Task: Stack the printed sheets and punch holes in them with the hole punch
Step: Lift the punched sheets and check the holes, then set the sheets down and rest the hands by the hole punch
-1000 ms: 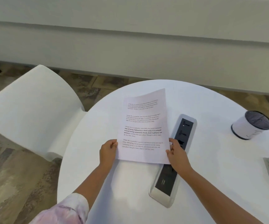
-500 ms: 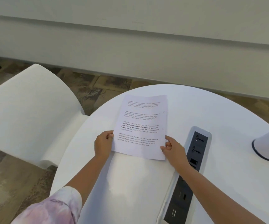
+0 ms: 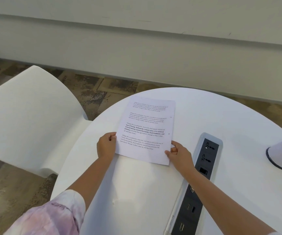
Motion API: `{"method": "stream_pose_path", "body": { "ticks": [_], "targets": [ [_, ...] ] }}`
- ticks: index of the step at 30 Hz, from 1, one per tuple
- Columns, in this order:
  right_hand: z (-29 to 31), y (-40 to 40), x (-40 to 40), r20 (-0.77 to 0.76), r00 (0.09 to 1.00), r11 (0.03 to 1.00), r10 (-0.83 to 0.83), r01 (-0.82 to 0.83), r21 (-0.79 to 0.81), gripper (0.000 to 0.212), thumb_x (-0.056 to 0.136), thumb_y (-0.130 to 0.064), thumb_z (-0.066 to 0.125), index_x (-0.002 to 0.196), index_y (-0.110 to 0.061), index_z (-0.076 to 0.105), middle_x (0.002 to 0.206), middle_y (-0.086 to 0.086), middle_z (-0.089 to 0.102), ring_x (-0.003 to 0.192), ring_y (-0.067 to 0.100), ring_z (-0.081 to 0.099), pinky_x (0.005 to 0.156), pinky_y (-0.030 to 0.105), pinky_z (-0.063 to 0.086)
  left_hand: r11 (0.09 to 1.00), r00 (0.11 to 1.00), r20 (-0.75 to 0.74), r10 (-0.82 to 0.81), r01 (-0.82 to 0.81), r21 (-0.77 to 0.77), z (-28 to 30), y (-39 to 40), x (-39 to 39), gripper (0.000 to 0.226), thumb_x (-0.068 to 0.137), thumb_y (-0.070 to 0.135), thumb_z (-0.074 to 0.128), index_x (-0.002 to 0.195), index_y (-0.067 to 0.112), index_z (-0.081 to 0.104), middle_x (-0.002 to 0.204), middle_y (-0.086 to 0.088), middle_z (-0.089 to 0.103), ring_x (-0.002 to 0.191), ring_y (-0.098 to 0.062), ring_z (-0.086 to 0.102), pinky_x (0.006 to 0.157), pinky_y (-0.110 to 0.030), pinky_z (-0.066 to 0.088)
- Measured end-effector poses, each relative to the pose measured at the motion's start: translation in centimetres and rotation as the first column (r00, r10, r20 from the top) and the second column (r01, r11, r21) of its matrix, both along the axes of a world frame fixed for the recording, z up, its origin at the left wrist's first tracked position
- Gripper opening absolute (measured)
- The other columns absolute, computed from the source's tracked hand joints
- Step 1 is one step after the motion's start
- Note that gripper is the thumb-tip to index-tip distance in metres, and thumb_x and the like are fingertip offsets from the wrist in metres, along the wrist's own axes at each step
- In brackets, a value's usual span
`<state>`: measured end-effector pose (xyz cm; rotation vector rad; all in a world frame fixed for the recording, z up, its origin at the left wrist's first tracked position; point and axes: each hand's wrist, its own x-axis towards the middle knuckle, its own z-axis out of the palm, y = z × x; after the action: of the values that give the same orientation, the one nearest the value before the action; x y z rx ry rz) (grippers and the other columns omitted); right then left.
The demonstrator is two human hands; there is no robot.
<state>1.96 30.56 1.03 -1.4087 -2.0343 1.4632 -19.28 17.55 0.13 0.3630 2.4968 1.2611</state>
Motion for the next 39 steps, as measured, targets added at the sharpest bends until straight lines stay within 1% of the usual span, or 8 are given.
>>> {"method": "stream_pose_path", "body": {
  "ticks": [3, 6, 11, 17, 21, 24, 31, 39],
  "targets": [
    [0.3, 0.1, 0.6, 0.04, 0.998, 0.996, -0.043, 0.04, 0.084, 0.05, 0.089, -0.027, 0.058, 0.135, -0.016, 0.041, 0.111, 0.001, 0.053, 0.082, 0.006, 0.053, 0.059, 0.01, 0.036, 0.999, 0.999, -0.027, 0.038, -0.038, -0.015, 0.5, -0.5, 0.4, 0.032, 0.091, 0.012, 0.047, 0.121, 0.012, 0.057, 0.116, -0.013, 0.064, 0.109, -0.031, 0.055, 0.09, -0.034, 0.041],
    [0.7, 0.1, 2.1, 0.112, 0.994, 0.965, 0.0, -0.029, 0.261, 0.053, 0.093, -0.032, 0.05, 0.14, -0.016, 0.034, 0.137, 0.007, 0.04, 0.111, 0.015, 0.052, 0.087, 0.021, 0.043, 0.996, 0.994, -0.11, -0.02, 0.01, -0.087, 1.0, -1.3, 1.3, 0.051, 0.091, 0.018, 0.051, 0.139, 0.015, 0.035, 0.136, -0.013, 0.05, 0.124, -0.033, 0.045, 0.103, -0.044, 0.036],
    [1.9, -0.5, 4.6, 0.389, 0.919, 0.812, 0.063, -0.274, 0.516, 0.062, 0.095, -0.041, 0.04, 0.147, -0.016, 0.017, 0.157, 0.003, 0.012, 0.145, 0.019, 0.009, 0.117, 0.032, 0.012, 0.935, 0.897, -0.332, -0.293, 0.196, -0.295, 2.4, -2.0, 4.9, 0.066, 0.094, 0.038, 0.041, 0.147, 0.02, 0.005, 0.158, -0.005, 0.01, 0.144, -0.026, 0.01, 0.116, -0.046, 0.007],
    [4.8, -1.6, 7.1, 0.509, 0.86, 0.695, 0.034, -0.386, 0.606, 0.074, 0.093, -0.054, 0.025, 0.14, -0.023, -0.023, 0.146, -0.005, -0.034, 0.134, 0.014, -0.032, 0.11, 0.029, -0.016, 0.88, 0.693, -0.554, -0.461, 0.276, -0.387, 5.9, -1.9, 10.6, 0.069, 0.089, 0.058, 0.004, 0.143, 0.018, -0.006, 0.153, -0.005, -0.007, 0.142, -0.024, -0.004, 0.115, -0.045, -0.003],
    [7.0, -2.4, 9.3, 0.478, 0.876, 0.69, 0.055, -0.38, 0.617, 0.077, 0.091, -0.057, 0.028, 0.136, -0.028, -0.026, 0.145, -0.007, -0.033, 0.136, 0.014, -0.03, 0.112, 0.029, -0.015, 0.847, 0.606, -0.595, -0.528, 0.326, -0.419, 8.7, -2.0, 13.7, 0.075, 0.087, 0.064, 0.005, 0.145, 0.015, 0.004, 0.153, -0.009, 0.007, 0.141, -0.031, 0.011, 0.113, -0.051, 0.009],
    [8.8, -2.8, 11.4, 0.49, 0.871, 0.651, 0.028, -0.388, 0.652, 0.076, 0.086, -0.063, 0.018, 0.133, -0.029, -0.032, 0.143, -0.009, -0.039, 0.133, 0.012, -0.036, 0.109, 0.029, -0.02, 0.818, 0.557, -0.601, -0.573, 0.355, -0.452, 10.5, -2.3, 15.9, 0.075, 0.085, 0.066, 0.002, 0.143, 0.019, -0.006, 0.154, -0.006, -0.001, 0.143, -0.03, 0.004, 0.115, -0.049, 0.002],
    [12.8, -3.6, 16.7, 0.435, 0.9, 0.592, -0.016, -0.342, 0.73, 0.077, 0.086, -0.062, 0.015, 0.138, -0.023, -0.027, 0.148, -0.005, -0.032, 0.139, 0.016, -0.027, 0.115, 0.029, -0.013, 0.812, 0.508, -0.633, -0.584, 0.375, -0.448, 14.3, -2.3, 21.1, 0.075, 0.083, 0.066, -0.004, 0.144, 0.021, -0.003, 0.153, -0.004, -0.008, 0.143, -0.029, -0.001, 0.115, -0.05, 0.001],
    [13.8, -3.9, 22.7, 0.423, 0.904, 0.549, -0.057, -0.325, 0.77, 0.077, 0.086, -0.064, 0.006, 0.139, -0.021, -0.029, 0.15, -0.003, -0.031, 0.141, 0.016, -0.026, 0.115, 0.03, -0.012, 0.825, 0.463, -0.687, -0.56, 0.385, -0.413, 16.1, -2.5, 26.7, 0.072, 0.089, 0.061, 0.005, 0.145, 0.015, 0.004, 0.153, -0.009, 0.009, 0.141, -0.031, 0.012, 0.111, -0.053, 0.01]
  ]
}}
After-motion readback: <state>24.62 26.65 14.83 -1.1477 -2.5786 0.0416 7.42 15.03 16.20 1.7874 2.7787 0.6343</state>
